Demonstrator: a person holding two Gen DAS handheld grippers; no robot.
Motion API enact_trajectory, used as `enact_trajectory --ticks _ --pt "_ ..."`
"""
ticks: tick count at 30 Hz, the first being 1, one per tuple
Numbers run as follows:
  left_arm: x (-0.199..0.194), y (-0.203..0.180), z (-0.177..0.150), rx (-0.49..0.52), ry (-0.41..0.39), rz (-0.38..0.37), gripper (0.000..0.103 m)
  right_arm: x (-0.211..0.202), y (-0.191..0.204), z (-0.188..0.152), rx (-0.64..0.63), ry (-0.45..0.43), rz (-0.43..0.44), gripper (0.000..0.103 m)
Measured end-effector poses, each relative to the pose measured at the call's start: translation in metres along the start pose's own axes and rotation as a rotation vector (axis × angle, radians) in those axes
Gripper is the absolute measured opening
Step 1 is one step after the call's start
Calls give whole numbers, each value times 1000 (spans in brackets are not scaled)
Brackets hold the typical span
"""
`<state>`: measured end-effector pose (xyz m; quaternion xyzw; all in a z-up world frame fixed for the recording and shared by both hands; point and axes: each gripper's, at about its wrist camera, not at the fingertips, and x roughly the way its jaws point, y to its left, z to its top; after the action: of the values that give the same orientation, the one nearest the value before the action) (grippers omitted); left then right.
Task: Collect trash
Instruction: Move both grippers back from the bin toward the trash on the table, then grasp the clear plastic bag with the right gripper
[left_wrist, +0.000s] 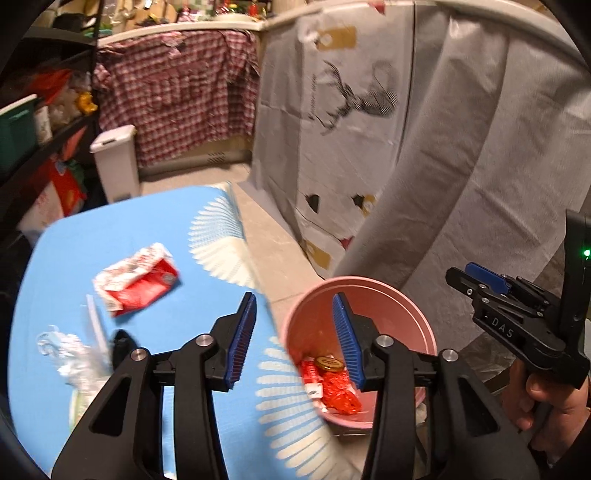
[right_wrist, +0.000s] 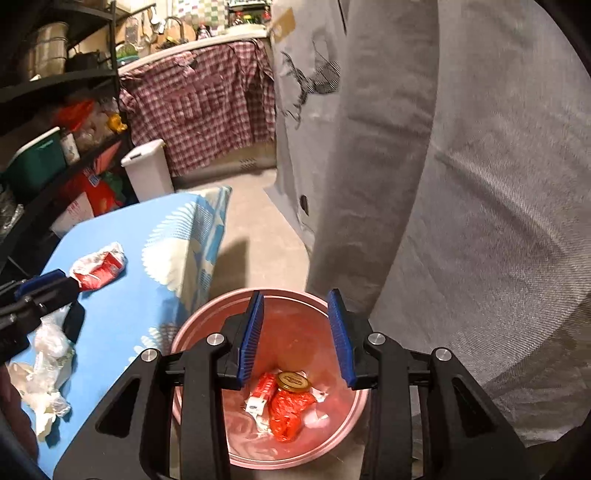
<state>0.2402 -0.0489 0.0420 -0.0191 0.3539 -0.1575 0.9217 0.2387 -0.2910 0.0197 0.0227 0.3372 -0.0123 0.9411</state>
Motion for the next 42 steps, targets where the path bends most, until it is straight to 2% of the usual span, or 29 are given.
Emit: enact_trajectory --ticks 2,7,9,16,23,30,33,35,37,39,42 --pt "-11 10 1 3 -13 13 37 -7 7 1 -6 -21 15 32" --pt "-39 42 1 17 -46 50 29 -22 30 4 -13 -67 73 13" --pt "-51 60 2 21 -55 65 26 -27 40 5 -14 -83 97 10" --pt "-83 123 1 -2 -63 109 19 -40 87 3 -32 -126 194 9" --pt "-95 190 -16 -60 -47 152 14 -39 144 -9 -89 -131 292 11" --pt "-99 225 -32 -95 -49 161 14 -26 210 -26 -167 -101 428 11" --pt "-95 232 -40 -90 -32 163 14 -17 235 -38 -199 -67 476 18" --pt "-93 236 -45 -81 -22 168 14 -9 249 -46 -223 -35 507 30" --pt "-90 240 -49 -80 -8 174 14 -3 264 -54 -250 -10 527 47" --pt "-88 246 -52 -87 0 177 14 5 277 -60 -278 21 544 49" --pt "-85 254 -56 -106 8 173 14 19 291 -66 -305 68 555 58"
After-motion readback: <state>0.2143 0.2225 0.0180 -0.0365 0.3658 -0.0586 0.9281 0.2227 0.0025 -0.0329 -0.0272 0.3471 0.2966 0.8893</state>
